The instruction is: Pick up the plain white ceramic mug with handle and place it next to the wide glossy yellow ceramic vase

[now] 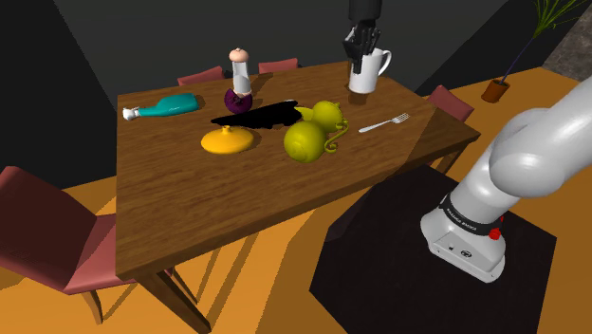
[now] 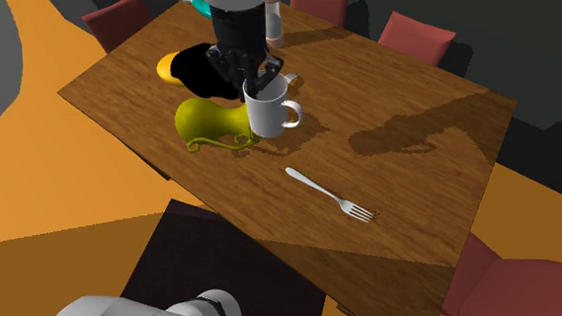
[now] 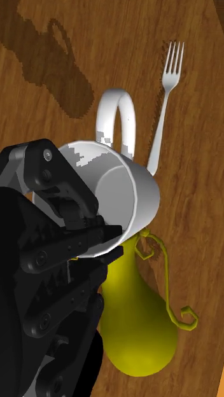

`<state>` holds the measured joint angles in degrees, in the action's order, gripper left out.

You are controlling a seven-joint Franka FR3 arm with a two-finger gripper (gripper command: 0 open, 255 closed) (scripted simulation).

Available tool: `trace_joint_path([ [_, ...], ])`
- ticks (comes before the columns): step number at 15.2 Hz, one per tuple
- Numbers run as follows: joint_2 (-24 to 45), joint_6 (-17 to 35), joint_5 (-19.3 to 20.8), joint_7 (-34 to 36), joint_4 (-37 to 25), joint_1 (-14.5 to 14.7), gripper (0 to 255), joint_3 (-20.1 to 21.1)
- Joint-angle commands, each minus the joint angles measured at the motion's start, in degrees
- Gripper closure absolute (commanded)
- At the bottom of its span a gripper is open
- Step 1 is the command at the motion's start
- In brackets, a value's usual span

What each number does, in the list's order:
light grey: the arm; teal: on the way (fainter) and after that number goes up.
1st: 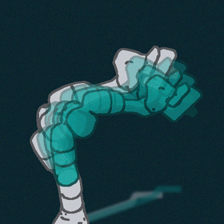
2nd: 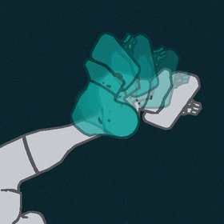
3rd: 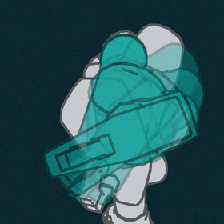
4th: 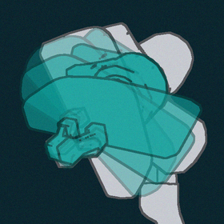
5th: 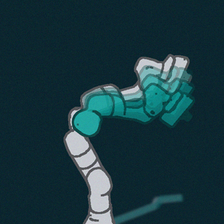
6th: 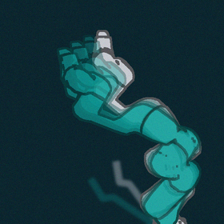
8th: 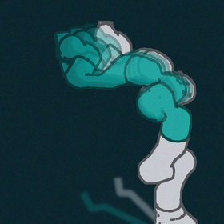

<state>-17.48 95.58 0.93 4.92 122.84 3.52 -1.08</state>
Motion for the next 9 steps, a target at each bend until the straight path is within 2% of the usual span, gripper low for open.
trace_joint_path([
  [1, 0.0, -0.4, -1.1, 2.9, -0.4, 1.3, 255, 1.9],
  [9, 2.7, -0.3, -4.9, 13.8, -3.3, 6.0, 255, 9.1],
])
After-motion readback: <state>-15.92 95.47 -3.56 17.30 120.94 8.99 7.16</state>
